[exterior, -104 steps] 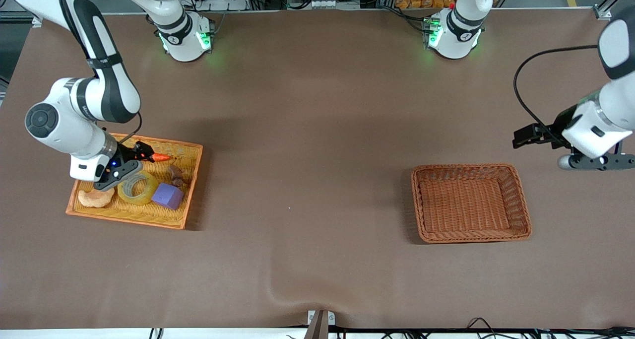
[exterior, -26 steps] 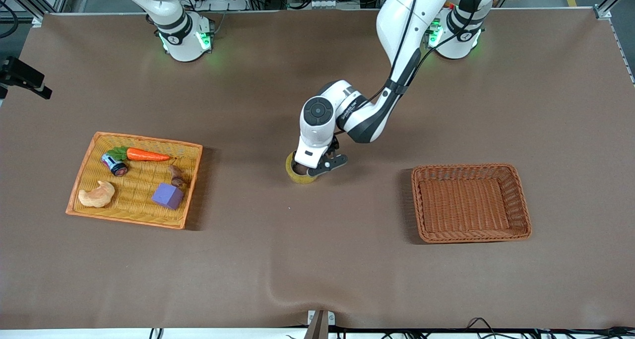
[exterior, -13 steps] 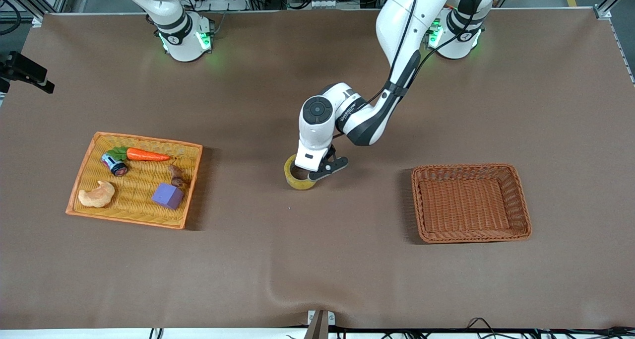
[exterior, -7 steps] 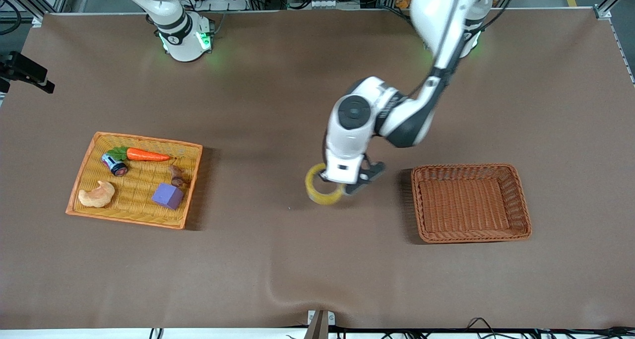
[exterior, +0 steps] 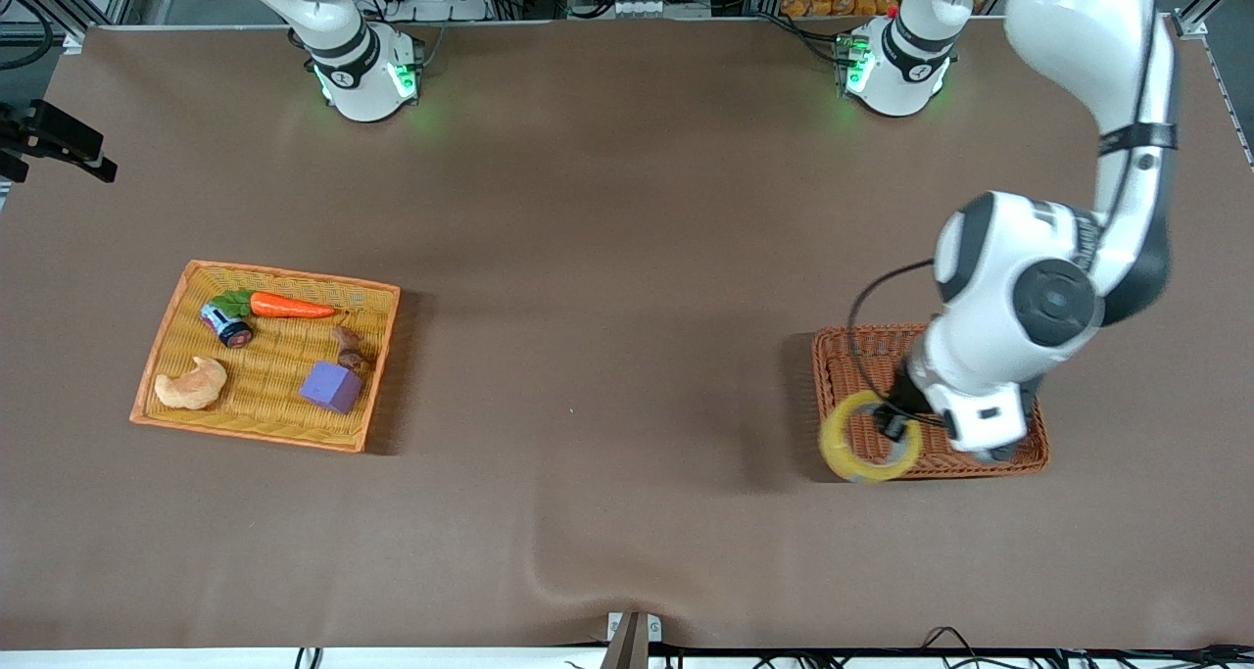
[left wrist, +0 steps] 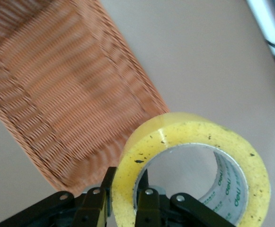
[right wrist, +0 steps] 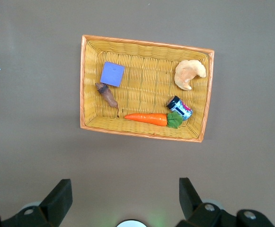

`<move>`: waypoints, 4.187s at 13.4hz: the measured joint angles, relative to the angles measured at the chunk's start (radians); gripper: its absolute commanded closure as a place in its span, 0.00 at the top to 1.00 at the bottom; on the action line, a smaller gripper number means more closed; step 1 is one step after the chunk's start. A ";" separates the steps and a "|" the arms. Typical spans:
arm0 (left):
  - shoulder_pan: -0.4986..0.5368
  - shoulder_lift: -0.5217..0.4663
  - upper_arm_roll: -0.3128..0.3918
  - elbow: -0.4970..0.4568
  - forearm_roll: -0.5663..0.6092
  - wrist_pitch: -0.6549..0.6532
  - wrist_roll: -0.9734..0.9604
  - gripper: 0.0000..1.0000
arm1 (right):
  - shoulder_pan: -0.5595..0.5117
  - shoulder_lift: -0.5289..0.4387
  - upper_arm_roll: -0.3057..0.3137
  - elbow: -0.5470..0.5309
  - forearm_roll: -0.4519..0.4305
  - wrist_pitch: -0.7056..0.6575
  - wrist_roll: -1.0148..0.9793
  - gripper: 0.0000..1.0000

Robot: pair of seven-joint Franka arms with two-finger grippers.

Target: Transfer tape with both arms

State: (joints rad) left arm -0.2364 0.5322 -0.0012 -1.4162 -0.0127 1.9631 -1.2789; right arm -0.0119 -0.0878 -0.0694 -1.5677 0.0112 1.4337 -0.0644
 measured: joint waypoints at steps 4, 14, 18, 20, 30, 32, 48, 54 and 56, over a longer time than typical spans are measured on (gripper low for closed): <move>0.097 -0.004 0.000 -0.080 0.015 -0.028 0.000 0.00 | 0.004 0.002 0.004 0.000 0.000 -0.008 0.000 1.00; 0.083 -0.087 -0.012 -0.455 0.113 0.278 -0.150 0.00 | 0.004 0.002 0.005 0.000 -0.006 -0.012 -0.001 1.00; 0.086 -0.084 -0.010 -0.460 0.113 0.309 -0.217 1.00 | 0.011 0.002 0.017 0.000 -0.045 -0.011 -0.001 1.00; 0.085 -0.085 -0.010 -0.456 0.113 0.313 -0.222 1.00 | 0.018 0.002 0.028 0.001 -0.060 -0.011 0.000 1.00; 0.086 -0.229 -0.016 -0.374 0.159 0.252 0.130 1.00 | -0.016 0.010 0.012 -0.003 -0.014 0.019 0.046 1.00; 0.088 -0.252 -0.016 -0.373 0.159 0.202 0.254 1.00 | -0.027 0.013 0.011 -0.003 -0.004 0.020 0.046 1.00; 0.212 -0.484 -0.020 -0.229 0.008 -0.312 1.219 1.00 | -0.048 0.046 0.017 -0.003 0.030 0.039 0.045 1.00; 0.211 -0.491 -0.022 -0.155 0.008 -0.394 1.219 1.00 | -0.049 0.046 0.016 -0.002 0.030 0.038 0.045 1.00; 0.210 -0.491 -0.022 -0.152 0.008 -0.394 1.220 1.00 | -0.049 0.046 0.016 -0.002 0.030 0.038 0.045 1.00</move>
State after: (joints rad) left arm -0.0263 0.0414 -0.0234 -1.5678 -0.0045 1.5692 -0.0586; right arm -0.0605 -0.0414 -0.0531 -1.5697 0.0412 1.4722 -0.0192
